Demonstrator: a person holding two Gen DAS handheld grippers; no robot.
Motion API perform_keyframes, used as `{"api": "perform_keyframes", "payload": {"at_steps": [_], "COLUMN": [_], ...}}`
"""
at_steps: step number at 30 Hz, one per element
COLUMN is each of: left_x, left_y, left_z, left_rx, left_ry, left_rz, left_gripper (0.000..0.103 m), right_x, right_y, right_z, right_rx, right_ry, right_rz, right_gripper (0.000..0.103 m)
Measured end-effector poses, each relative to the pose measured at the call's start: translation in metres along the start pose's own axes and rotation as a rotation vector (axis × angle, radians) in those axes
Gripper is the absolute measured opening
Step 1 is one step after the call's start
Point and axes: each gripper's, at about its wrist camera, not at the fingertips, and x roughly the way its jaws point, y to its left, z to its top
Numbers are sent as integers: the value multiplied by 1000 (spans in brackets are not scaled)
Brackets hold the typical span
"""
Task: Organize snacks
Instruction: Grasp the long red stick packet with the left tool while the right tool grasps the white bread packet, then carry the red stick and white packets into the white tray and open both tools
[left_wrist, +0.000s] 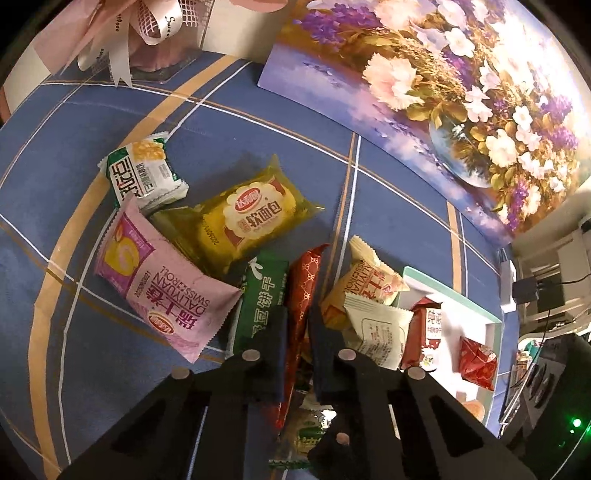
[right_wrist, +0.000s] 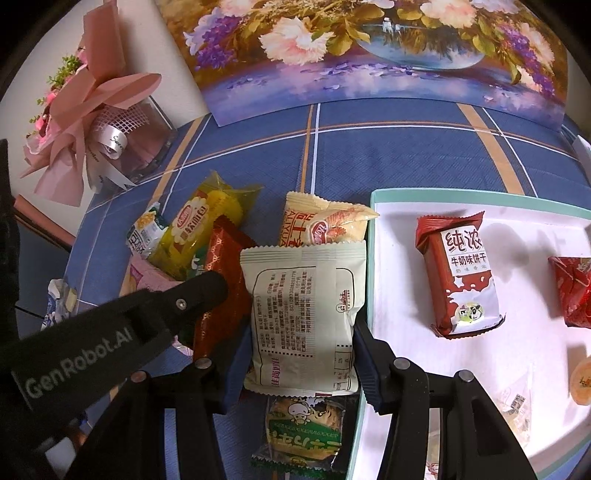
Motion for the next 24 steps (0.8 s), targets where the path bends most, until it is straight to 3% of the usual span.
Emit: {"api": "perform_keyframes", "payload": {"at_steps": [15, 24], "left_x": [2, -38], "left_y": [3, 0], "left_z": [-2, -2], "left_rx": [6, -29], "left_ry": [-21, -91], "left_rz": [50, -2], "left_gripper": [10, 10], "right_x": [-7, -49], "right_y": [2, -2], "right_z": [0, 5], "right_rx": [-9, -4], "right_ry": [-13, -88], "right_rz": [1, 18], "right_gripper": [54, 54]}}
